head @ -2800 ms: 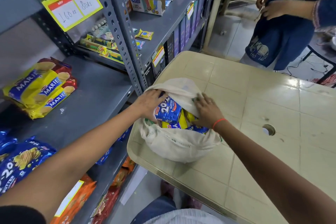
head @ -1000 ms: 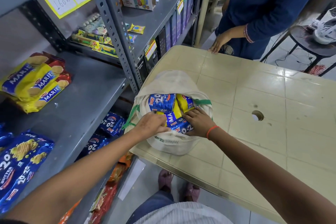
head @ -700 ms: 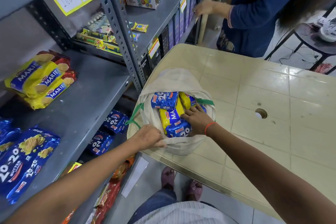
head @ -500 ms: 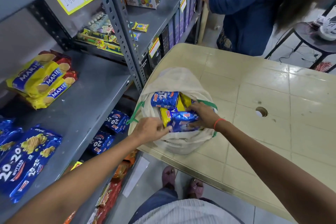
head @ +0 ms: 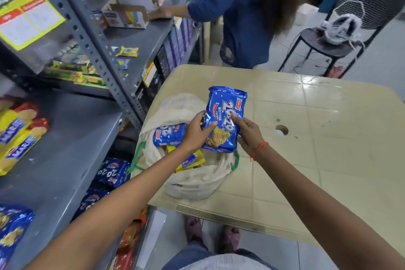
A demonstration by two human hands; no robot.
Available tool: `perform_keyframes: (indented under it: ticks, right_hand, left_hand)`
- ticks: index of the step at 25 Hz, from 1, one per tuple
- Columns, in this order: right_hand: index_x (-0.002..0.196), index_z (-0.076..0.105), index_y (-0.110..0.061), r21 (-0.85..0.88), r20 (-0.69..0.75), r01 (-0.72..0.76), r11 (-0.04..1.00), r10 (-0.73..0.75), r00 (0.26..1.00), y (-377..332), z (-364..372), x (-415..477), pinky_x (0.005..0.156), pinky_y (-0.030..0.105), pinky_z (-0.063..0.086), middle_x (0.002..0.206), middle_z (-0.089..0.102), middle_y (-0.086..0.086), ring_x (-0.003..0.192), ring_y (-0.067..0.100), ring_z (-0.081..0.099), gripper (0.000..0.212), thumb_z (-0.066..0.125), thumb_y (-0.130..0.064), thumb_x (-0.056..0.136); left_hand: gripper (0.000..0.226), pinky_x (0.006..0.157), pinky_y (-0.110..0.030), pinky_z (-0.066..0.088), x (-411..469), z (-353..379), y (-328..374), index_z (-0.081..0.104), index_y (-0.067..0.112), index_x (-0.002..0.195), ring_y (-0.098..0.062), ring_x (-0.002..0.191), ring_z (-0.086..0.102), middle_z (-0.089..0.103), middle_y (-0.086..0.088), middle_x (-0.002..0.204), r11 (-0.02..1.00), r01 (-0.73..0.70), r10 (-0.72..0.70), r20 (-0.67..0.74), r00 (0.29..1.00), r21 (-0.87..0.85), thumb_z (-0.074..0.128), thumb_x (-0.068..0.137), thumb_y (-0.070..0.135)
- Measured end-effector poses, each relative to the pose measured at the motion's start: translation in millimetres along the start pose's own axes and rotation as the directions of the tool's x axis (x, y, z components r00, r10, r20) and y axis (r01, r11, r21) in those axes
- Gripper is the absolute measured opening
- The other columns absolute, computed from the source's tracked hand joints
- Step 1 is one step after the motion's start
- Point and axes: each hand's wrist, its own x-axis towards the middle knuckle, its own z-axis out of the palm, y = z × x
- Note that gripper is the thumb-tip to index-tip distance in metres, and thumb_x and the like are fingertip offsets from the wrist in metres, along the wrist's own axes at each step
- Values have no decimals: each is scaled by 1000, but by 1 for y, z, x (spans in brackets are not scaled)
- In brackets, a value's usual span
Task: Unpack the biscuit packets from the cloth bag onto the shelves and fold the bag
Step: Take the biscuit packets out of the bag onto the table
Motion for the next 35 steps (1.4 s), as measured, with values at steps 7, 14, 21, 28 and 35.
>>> perform_keyframes:
  ticks: [7, 14, 21, 28, 35]
  right_hand:
    - [109, 59, 3, -353, -281, -86, 932, -18, 960, -13, -83, 10, 70, 34, 55, 105, 66, 24, 79, 27, 65, 24, 53, 1, 86]
    - [126, 47, 3, -580, -241, -144, 802, 0, 971, 15, -122, 21, 61, 15, 53, 117, 61, 22, 95, 23, 56, 47, 54, 14, 80]
    - [134, 41, -3, -836, -214, -51, 547, -238, 948, 17, -95, 28, 94, 32, 41, 133, 53, 18, 121, 34, 51, 50, 46, 3, 85]
    - [96, 68, 2, -784, 92, 109, 611, -59, 994, 43, 31, 48, 65, 19, 46, 83, 64, 13, 71, 21, 59, 19, 54, -1, 84]
    - [117, 56, -3, -864, 138, 81, 498, 78, 987, 93, 109, 64, 94, 44, 47, 119, 64, 21, 110, 35, 60, 39, 60, -23, 84]
  left_hand:
    - [34, 93, -44, 52, 38, 105, -19, 54, 2, 122, -33, 104, 64, 64, -21, 119, 966, 258, -253, 177, 951, -2, 58, 90, 13]
    - [39, 67, -21, 49, 50, 153, -24, 52, -1, 122, -21, 90, 58, 61, -14, 105, 934, 351, -352, 348, 869, 67, 46, 85, -9]
    - [37, 95, -35, 48, 49, 131, -27, 55, 6, 122, -27, 111, 61, 63, -13, 123, 952, 287, -301, 159, 940, 105, 50, 86, 0]
    - [14, 78, -37, 49, 22, 4, -51, 64, 10, 95, -29, 89, 63, 69, -12, 95, 956, 226, -123, -445, 887, 188, 54, 85, 14]
    - [33, 104, -38, 34, 7, -93, -98, 55, 7, 122, -36, 118, 46, 53, -17, 126, 798, 325, -100, -420, 902, 508, 49, 90, 10]
